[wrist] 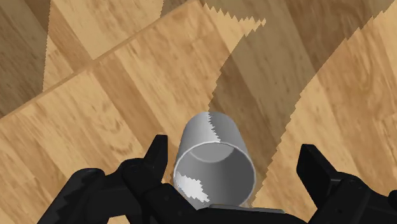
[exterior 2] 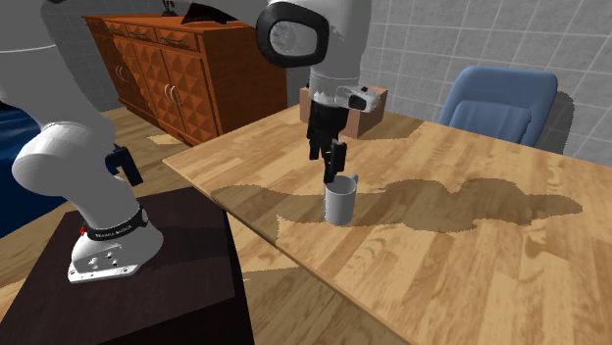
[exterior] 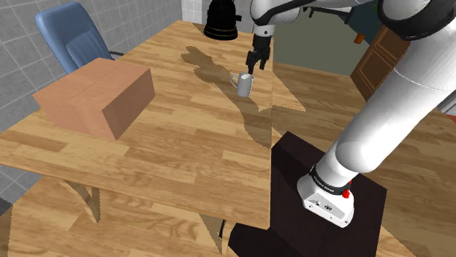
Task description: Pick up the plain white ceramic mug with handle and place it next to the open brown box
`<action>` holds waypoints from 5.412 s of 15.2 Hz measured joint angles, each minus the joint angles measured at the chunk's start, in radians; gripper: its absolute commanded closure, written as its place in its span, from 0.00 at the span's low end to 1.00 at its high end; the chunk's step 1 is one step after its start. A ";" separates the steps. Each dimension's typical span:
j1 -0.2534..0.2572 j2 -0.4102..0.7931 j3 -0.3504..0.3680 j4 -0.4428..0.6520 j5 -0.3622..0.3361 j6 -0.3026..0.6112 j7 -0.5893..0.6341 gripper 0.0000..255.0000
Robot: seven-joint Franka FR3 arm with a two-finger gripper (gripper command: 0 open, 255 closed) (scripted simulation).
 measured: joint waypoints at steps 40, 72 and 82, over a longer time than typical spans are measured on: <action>-0.039 0.203 -0.019 0.189 0.048 0.026 -0.094 1.00; -0.043 0.166 -0.026 0.570 0.032 -0.389 -0.084 1.00; 0.087 0.066 0.066 0.455 0.008 -0.370 0.135 1.00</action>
